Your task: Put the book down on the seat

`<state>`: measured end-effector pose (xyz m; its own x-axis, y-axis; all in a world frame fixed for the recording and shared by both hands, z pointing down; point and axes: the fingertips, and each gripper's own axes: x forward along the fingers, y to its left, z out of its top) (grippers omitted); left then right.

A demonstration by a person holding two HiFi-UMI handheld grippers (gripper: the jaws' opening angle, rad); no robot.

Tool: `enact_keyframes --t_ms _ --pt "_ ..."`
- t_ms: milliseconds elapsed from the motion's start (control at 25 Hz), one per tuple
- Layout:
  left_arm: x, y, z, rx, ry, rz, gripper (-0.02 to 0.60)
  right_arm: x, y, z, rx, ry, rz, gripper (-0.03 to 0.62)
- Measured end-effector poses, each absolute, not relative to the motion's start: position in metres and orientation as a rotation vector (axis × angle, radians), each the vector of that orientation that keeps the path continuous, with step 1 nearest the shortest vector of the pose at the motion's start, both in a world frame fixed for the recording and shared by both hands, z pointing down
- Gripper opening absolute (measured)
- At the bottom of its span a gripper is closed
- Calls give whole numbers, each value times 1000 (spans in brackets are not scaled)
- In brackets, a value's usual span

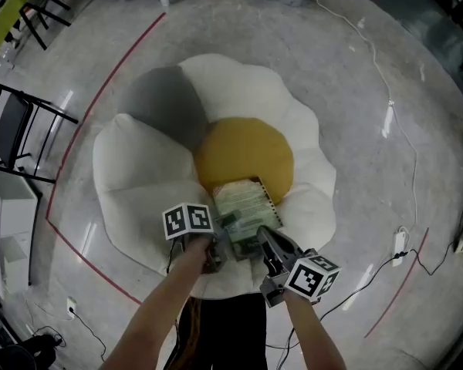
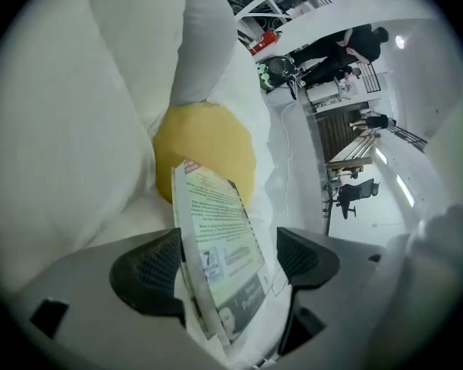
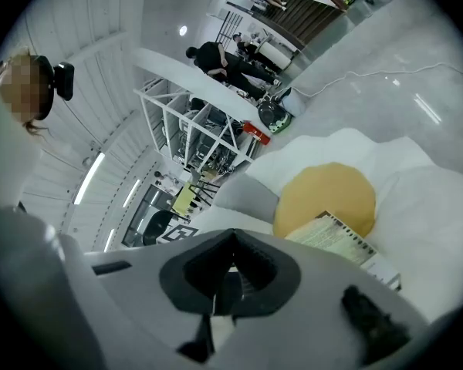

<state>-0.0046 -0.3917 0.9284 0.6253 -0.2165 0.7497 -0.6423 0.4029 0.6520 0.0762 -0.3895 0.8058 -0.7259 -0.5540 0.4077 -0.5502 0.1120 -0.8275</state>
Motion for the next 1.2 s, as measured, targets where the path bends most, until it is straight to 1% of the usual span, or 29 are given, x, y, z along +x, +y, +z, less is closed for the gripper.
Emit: enact_keyframes --t_ms 320,360,400,440,480,520,640,680,920,1200 --pt "-7 -380 883 1288 -876 326 370 64 -372 782 -1163 2331 -1728 6" --pt "-7 -379 879 1315 -880 329 359 62 -371 780 -1163 2332 -1724 6" --pt "-9 -379 874 1340 -890 332 312 60 -370 778 -1164 2332 -1720 6" --pt "-10 -378 869 1361 -900 332 243 58 -370 775 -1165 2332 -1717 6" --pt "-11 -378 864 1379 -906 327 209 56 -369 772 -1168 2332 -1712 6" --pt "-11 -376 858 1395 -909 320 187 55 -368 767 -1173 2332 -1703 6" --pt "-13 -372 837 1453 -938 316 66 55 -363 750 -1192 2329 -1669 6" --pt "-15 -371 829 1478 -950 317 40 55 -361 745 -1198 2329 -1665 6" --pt "-14 -366 773 1595 -933 262 11 52 -352 709 -1258 2331 -1645 6" --pt "-31 -357 696 1701 -908 237 11 38 -347 649 -1315 2311 -1570 6"
